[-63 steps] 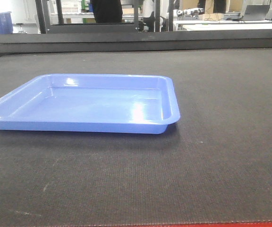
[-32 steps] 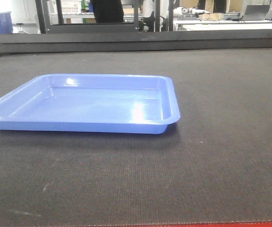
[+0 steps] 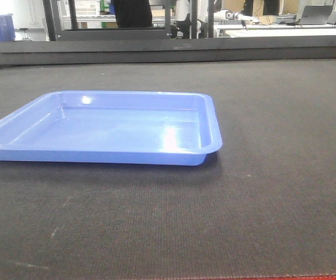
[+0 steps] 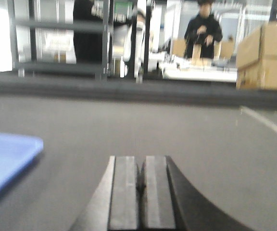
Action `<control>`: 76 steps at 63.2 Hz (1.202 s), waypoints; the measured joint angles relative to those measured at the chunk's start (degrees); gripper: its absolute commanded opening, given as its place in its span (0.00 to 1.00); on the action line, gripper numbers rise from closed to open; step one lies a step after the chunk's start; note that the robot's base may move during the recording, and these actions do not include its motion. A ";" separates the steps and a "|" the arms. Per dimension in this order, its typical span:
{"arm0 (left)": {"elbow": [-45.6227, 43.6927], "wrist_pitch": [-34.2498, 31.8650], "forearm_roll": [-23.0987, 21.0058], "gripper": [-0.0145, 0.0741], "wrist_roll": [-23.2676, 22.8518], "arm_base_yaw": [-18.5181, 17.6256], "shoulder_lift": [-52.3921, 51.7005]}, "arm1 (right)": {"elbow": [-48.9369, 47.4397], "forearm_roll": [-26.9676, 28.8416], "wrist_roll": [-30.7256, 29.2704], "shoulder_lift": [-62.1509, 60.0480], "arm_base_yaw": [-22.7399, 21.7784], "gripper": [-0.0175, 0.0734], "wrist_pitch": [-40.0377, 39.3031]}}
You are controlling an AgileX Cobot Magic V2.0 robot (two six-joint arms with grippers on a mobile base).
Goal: Grab blue tray and place on right shelf
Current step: 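Lower both grippers toward the light blue tray's side rims, then close left and right grippers on opposite rims of the blue tray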
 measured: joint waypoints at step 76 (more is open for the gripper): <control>-82.87 63.61 6.80 0.60 0.40 -6.38 86.46 | -84.23 3.45 4.46 91.03 24.69 0.76 54.65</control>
